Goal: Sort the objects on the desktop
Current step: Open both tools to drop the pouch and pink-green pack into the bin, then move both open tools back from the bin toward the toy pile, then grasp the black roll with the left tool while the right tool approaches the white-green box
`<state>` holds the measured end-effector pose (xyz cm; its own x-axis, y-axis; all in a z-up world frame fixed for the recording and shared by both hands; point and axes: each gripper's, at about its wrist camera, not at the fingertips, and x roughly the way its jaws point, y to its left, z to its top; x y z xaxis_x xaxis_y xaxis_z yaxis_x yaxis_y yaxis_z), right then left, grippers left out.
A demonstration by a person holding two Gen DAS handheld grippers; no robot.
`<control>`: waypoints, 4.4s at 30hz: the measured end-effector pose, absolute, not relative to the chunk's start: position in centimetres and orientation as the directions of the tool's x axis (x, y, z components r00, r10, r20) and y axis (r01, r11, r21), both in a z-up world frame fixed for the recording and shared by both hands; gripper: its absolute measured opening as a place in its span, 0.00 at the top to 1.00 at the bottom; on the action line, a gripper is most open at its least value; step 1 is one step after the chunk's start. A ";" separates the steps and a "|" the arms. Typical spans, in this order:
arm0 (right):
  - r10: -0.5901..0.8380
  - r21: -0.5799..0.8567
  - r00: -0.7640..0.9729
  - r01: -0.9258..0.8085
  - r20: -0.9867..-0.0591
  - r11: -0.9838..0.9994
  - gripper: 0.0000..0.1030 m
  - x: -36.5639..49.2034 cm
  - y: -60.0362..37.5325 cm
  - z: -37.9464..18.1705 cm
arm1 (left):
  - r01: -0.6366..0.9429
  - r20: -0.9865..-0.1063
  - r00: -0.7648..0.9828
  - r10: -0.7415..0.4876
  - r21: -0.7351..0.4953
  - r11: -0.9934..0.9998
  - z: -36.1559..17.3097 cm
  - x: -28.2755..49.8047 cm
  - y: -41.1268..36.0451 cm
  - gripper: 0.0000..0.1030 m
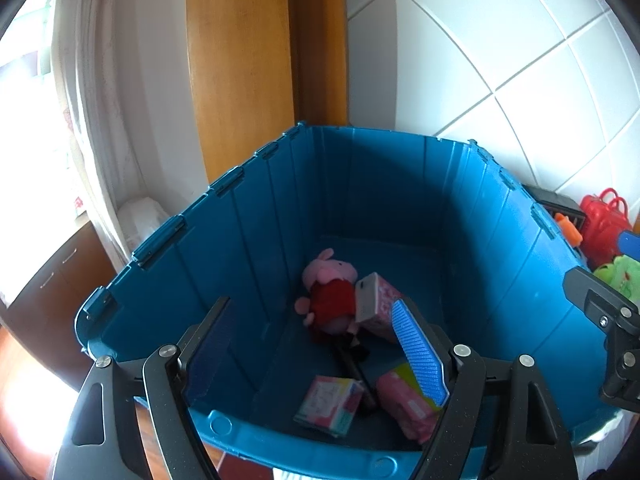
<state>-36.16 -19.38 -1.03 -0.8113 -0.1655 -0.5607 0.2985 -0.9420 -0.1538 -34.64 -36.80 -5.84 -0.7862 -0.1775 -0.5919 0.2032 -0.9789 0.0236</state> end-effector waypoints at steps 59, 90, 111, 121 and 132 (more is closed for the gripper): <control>0.090 -0.030 -0.459 -0.138 -0.884 -0.990 0.02 -23.0 26.5 -23.6 | -0.213 -0.864 -0.504 0.018 0.104 -0.972 -25.4 -24.1 6.7 0.22; -0.162 0.140 -0.414 0.083 -0.896 -0.987 0.02 -23.1 15.6 -33.5 | -0.091 -0.844 -0.534 -0.051 0.118 -0.989 -28.6 -24.2 1.8 0.23; -0.126 0.145 -0.473 -0.004 -0.872 -0.989 0.01 -20.0 22.8 -30.3 | -0.063 -0.885 -0.462 -0.066 0.108 -0.992 -31.1 -20.9 3.5 0.66; -0.143 0.204 -0.599 -0.035 -0.788 -0.978 0.16 -22.7 20.1 -25.5 | -0.076 -0.884 -0.461 -0.075 0.124 -0.989 -31.5 -21.7 0.7 0.56; -0.248 0.259 -0.415 0.032 -0.876 -0.965 0.38 -20.9 12.5 -32.1 | -0.172 -0.892 -0.450 -0.034 0.124 -0.977 -31.5 -20.7 -2.9 0.66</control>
<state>-20.88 12.50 -32.09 -0.4145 -0.2482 -0.8755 0.0316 -0.9654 0.2587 -20.65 -2.94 -31.47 -0.4501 -0.0343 -0.8923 -0.1724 -0.9771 0.1245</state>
